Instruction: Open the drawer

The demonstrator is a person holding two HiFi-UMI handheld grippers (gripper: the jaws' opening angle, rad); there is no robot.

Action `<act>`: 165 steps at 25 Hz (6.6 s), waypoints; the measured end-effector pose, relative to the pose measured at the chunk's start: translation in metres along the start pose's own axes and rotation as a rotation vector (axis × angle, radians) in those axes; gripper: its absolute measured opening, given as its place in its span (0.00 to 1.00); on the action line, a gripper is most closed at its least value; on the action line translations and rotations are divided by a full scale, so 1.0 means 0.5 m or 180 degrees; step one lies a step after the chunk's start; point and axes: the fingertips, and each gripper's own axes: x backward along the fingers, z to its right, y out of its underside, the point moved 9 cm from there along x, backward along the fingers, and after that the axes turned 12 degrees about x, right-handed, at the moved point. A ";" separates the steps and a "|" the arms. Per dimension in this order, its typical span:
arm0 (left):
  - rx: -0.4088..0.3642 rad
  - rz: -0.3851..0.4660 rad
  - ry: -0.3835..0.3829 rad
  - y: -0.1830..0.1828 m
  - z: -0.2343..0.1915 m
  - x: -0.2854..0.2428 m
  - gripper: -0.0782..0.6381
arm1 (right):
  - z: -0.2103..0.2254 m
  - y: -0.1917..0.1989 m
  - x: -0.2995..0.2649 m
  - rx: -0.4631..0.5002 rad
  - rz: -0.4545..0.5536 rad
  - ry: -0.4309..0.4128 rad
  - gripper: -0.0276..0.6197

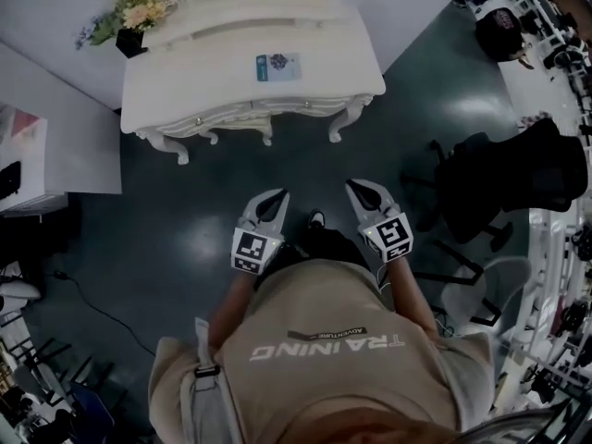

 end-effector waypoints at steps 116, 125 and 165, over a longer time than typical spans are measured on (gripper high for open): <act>0.0643 -0.0586 -0.0686 -0.283 -0.629 -0.411 0.12 | 0.377 0.378 -0.860 -0.1906 -0.2216 -0.0032 0.25; 0.0763 -0.0600 -0.0503 -0.270 -0.662 -0.381 0.12 | 0.355 0.377 -0.841 -0.2089 -0.2432 -0.0137 0.25; 0.0631 -0.0792 -0.0483 -0.154 -0.370 -0.354 0.12 | 0.186 0.481 -0.571 -0.2305 -0.2072 -0.0581 0.25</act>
